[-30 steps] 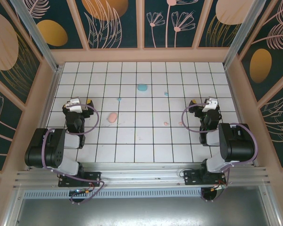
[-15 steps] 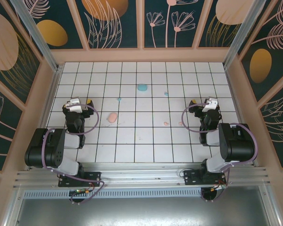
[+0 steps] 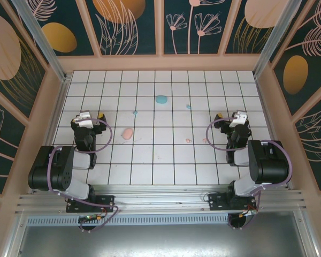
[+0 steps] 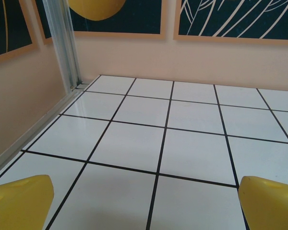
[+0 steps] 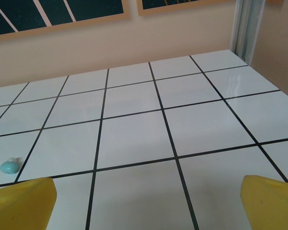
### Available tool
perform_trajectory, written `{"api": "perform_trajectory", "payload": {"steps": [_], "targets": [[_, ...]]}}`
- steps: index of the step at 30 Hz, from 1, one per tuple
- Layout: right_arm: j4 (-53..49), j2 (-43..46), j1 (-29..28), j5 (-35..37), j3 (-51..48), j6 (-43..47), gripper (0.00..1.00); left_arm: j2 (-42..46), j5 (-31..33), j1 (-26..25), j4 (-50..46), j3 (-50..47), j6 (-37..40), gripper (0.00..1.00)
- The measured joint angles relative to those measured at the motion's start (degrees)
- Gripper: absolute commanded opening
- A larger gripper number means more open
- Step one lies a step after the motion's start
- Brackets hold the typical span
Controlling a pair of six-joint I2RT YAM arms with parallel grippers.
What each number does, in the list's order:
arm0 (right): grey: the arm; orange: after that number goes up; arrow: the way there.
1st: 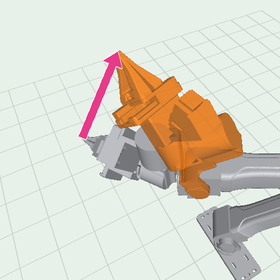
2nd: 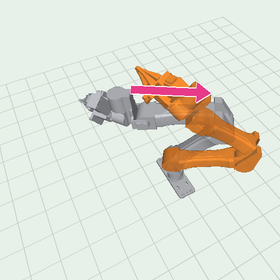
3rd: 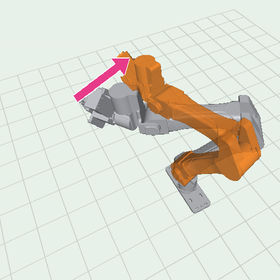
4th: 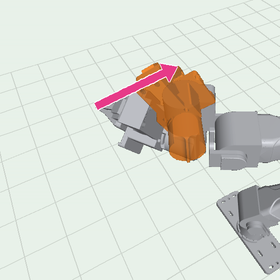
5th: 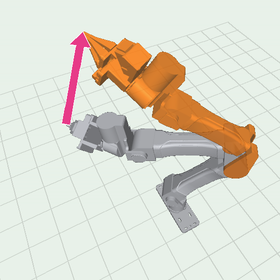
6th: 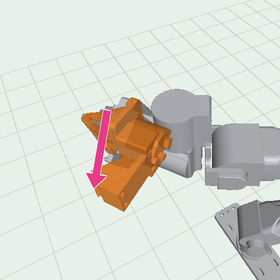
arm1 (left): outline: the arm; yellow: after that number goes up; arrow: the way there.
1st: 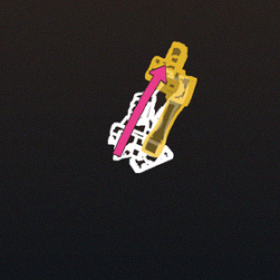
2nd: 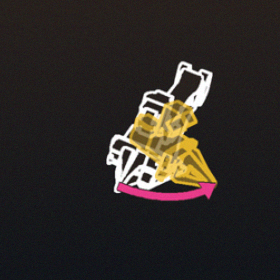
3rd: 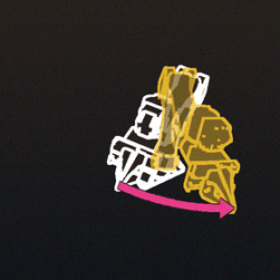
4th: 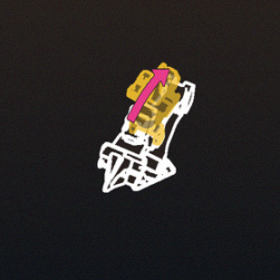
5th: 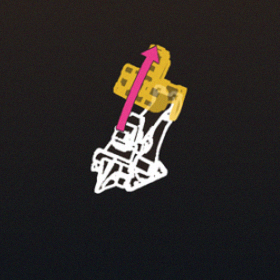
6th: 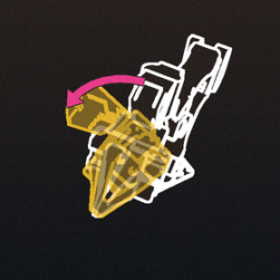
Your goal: Insert the wireless bluetooth earbuds into the charging case
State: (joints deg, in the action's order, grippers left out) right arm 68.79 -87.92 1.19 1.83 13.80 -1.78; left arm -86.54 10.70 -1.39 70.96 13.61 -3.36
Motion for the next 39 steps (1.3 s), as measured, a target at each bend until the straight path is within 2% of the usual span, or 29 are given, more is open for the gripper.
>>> {"api": "perform_trajectory", "payload": {"steps": [14,17,20,24,27,31,36,39], "targets": [[-0.44,0.09,0.00,-0.46,0.09,0.02,0.99,0.07,0.04,0.00,-0.07,0.00,0.00,0.98],[-10.16,1.97,0.00,-1.99,4.24,0.22,0.99,2.23,0.92,0.00,-2.56,0.02,-0.46,0.99],[-22.69,3.02,0.00,-4.04,14.16,0.20,0.98,7.67,1.81,0.00,-7.48,0.61,-1.18,0.98],[-35.67,3.10,-0.61,-8.15,26.16,0.04,0.92,15.69,1.46,0.00,-18.75,5.07,-4.66,0.99],[-45.33,1.86,-4.00,-8.28,33.88,0.04,0.90,20.39,-1.79,0.00,-27.87,9.09,-9.97,0.97],[-52.68,-0.04,-13.44,-7.56,38.21,-0.02,0.90,24.20,-6.82,-1.07,-39.47,10.91,-17.42,0.95],[-57.00,-1.70,-26.03,-7.85,38.18,-1.01,0.90,24.26,-8.46,-8.59,-54.14,12.46,-21.05,0.92],[-57.27,-2.16,-30.71,-8.07,37.86,-3.17,0.89,23.28,-9.01,-11.41,-59.82,13.40,-21.55,0.86]]}}
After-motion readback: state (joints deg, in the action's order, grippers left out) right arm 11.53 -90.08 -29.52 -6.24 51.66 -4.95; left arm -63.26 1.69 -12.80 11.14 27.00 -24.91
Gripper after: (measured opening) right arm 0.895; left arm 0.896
